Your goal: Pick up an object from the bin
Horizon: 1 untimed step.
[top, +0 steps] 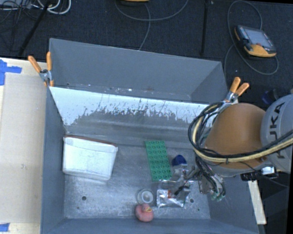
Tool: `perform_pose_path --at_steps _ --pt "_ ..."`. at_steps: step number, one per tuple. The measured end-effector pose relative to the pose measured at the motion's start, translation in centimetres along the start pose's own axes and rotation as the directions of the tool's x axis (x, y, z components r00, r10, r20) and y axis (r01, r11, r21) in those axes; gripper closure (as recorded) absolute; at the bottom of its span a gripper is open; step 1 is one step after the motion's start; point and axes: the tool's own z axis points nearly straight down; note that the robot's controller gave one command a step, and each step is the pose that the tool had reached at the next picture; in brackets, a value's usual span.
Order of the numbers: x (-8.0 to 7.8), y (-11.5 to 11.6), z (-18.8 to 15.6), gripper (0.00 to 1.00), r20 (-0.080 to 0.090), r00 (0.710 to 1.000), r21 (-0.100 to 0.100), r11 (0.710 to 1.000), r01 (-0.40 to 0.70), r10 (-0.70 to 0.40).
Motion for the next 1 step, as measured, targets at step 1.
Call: perform_pose_path --at_steps 1 --pt "-2.55 -0.84 -6.74 1.00 0.003 1.000 0.002 1.000 0.001 -0.001"
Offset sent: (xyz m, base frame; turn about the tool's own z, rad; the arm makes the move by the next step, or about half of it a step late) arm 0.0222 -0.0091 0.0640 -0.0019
